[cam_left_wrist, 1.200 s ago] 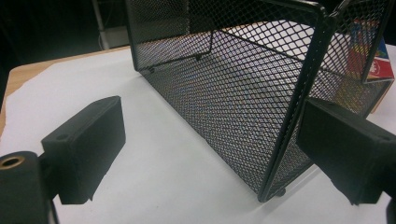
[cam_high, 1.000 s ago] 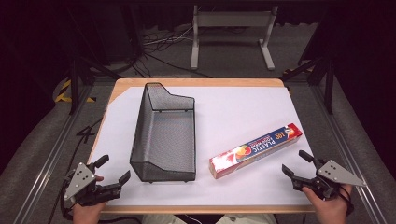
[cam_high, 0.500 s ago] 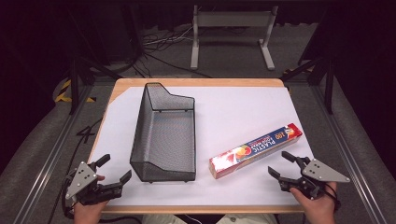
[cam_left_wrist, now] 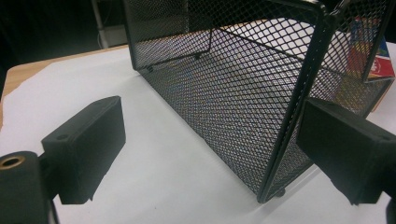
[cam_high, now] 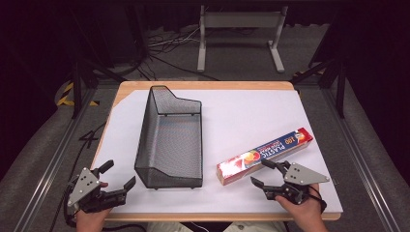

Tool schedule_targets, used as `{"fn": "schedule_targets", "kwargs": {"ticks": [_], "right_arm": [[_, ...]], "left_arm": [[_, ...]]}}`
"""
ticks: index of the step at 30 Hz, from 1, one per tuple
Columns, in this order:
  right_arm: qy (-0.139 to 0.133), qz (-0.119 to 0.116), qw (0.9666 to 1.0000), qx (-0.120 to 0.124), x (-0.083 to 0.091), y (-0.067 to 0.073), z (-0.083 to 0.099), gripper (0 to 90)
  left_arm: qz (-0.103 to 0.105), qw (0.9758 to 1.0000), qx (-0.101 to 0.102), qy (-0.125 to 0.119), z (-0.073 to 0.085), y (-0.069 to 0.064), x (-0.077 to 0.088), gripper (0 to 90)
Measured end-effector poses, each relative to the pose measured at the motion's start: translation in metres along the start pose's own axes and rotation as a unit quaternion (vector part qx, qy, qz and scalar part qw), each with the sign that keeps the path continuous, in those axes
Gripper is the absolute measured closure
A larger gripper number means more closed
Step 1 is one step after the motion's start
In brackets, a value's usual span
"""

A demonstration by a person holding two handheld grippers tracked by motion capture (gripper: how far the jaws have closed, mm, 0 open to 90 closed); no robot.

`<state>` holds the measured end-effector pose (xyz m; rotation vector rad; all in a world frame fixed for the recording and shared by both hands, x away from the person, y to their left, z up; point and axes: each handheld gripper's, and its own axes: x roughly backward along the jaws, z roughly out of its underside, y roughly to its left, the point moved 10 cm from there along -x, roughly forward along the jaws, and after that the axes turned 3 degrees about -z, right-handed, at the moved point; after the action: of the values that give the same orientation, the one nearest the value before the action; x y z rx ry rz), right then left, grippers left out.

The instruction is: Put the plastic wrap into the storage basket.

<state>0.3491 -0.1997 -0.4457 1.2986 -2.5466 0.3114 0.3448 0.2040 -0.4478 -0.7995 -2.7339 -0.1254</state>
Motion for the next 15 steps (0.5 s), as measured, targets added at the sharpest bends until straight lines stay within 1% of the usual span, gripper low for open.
{"fn": "schedule_targets", "kwargs": {"ticks": [1, 2, 3, 4, 5, 6, 7, 8, 9, 11, 13, 15], "right_arm": [[0.002, -0.007, 1.0000, -0.001, -0.003, 0.004, 0.000, 34.6], [0.002, -0.007, 1.0000, -0.001, -0.003, 0.004, 0.000, 34.6], [0.003, -0.013, 0.9999, 0.005, -0.007, 0.006, -0.001, 37.5], [0.006, -0.023, 0.9997, 0.003, -0.010, 0.011, -0.001, 46.1], [0.015, -0.037, 0.9992, 0.004, -0.013, 0.016, 0.001, 58.9], [0.027, -0.053, 0.9982, 0.011, -0.014, 0.021, 0.003, 67.2], [0.042, -0.072, 0.9963, 0.023, -0.019, 0.030, 0.005, 78.5], [0.043, -0.078, 0.9958, 0.024, -0.020, 0.032, 0.004, 82.6], [0.043, -0.078, 0.9958, 0.024, -0.020, 0.032, 0.004, 82.6], [0.047, -0.090, 0.9945, 0.027, -0.024, 0.038, 0.003, 89.2], [0.056, -0.095, 0.9935, 0.029, -0.029, 0.040, 0.004, 90.0], [0.067, -0.102, 0.9922, 0.025, -0.034, 0.043, 0.006, 90.0]], "left_arm": [[0.000, 1.0000, 0.000, 0.000, 0.000, 0.000, 0.000, 9.0], [0.000, 1.0000, 0.000, 0.000, 0.000, 0.000, 0.000, 9.0], [0.001, 1.0000, 0.000, 0.000, 0.000, 0.000, 0.000, 9.0], [0.001, 1.0000, -0.001, 0.000, 0.000, 0.000, 0.000, 9.0], [0.001, 1.0000, -0.001, 0.000, 0.000, 0.000, 0.000, 9.1], [0.001, 1.0000, -0.001, -0.001, 0.001, 0.000, 0.000, 9.1], [0.000, 1.0000, -0.001, -0.001, 0.001, 0.000, 0.001, 9.1], [0.000, 1.0000, 0.002, -0.003, 0.000, 0.001, 0.001, 9.1], [0.000, 1.0000, 0.002, -0.003, 0.000, 0.001, 0.001, 9.2], [0.001, 1.0000, 0.002, -0.002, 0.000, 0.001, 0.000, 9.2], [0.001, 1.0000, -0.001, -0.001, 0.001, 0.000, 0.000, 9.2], [0.001, 1.0000, -0.002, 0.000, 0.001, 0.000, 0.000, 9.2]]}}
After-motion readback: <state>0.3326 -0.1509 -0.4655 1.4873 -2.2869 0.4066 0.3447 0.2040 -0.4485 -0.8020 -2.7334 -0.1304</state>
